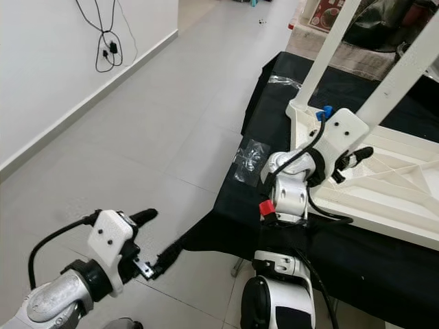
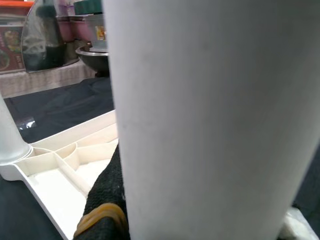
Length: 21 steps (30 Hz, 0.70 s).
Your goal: Building children table
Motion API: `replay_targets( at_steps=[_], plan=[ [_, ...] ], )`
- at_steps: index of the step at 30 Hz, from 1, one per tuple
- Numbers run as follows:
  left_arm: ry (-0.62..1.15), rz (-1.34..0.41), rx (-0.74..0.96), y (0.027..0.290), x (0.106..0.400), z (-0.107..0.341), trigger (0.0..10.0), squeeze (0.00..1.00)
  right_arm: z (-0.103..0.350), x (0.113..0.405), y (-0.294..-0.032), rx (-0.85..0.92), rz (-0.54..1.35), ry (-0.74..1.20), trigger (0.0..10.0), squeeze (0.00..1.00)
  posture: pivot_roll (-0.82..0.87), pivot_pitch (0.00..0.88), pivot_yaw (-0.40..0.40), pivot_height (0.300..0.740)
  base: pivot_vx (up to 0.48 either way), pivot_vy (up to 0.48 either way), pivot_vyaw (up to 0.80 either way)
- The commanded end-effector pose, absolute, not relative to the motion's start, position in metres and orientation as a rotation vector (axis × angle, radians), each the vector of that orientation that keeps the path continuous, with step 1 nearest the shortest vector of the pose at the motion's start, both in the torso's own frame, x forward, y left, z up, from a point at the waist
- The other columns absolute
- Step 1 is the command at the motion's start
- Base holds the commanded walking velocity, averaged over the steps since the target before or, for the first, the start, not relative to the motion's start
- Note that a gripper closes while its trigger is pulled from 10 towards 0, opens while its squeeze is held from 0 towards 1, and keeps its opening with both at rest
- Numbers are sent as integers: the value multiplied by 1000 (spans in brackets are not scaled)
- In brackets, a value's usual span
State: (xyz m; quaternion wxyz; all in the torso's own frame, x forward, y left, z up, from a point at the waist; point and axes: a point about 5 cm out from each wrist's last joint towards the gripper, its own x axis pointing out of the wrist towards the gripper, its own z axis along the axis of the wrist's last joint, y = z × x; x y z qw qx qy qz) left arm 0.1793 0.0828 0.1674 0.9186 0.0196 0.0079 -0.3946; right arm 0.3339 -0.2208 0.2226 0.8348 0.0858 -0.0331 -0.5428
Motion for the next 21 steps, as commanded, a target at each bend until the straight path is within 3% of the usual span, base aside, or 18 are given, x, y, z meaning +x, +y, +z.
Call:
replay_targets(
  at_steps=[1, 11, 12, 13, 14, 15, 17, 18, 21],
  plan=[
    [15, -843, 52, 79, 176, 168, 10000, 0, 163, 320, -237, 133, -1245, 212, 10000, 0, 161, 157, -77, 740, 0, 0, 0],
    [-8, -920, 14, 66, 170, 173, 10000, 0, 167, 330, -213, 147, -1141, 189, 10000, 0, 165, 149, -78, 740, 0, 0, 0],
    [-7, -926, 14, 65, 169, 172, 10000, 0, 167, 330, -211, 153, -1135, 188, 10000, 106, 165, 150, -79, 740, 0, 0, 0],
    [-1, -939, 11, 64, 167, 171, 10000, 0, 167, 332, -209, 164, -1116, 190, 10000, 612, 164, 150, -79, 740, 0, 0, 0],
    [-1, -939, 11, 64, 167, 171, 10000, 0, 167, 332, -209, 164, -1116, 190, 10000, 612, 164, 150, -79, 740, 0, 0, 0],
    [3, -944, 13, 64, 166, 169, 10000, 0, 167, 332, -208, 171, -1106, 187, 10000, 961, 162, 149, -79, 740, 0, 0, 0],
    [7, -945, 15, 64, 165, 168, 10000, 0, 168, 333, -207, 163, -1101, 183, 10000, 922, 163, 149, -79, 740, 0, 0, 0],
    [12, -948, 27, 64, 164, 166, 10000, 0, 168, 334, -206, 174, -1079, 184, 10000, 1000, 163, 149, -79, 740, 0, 0, 0],
    [17, -940, 38, 64, 164, 164, 10000, 0, 169, 337, -201, 205, -1002, 171, 10000, 1000, 164, 147, -82, 740, 0, 0, 0]
  ],
)
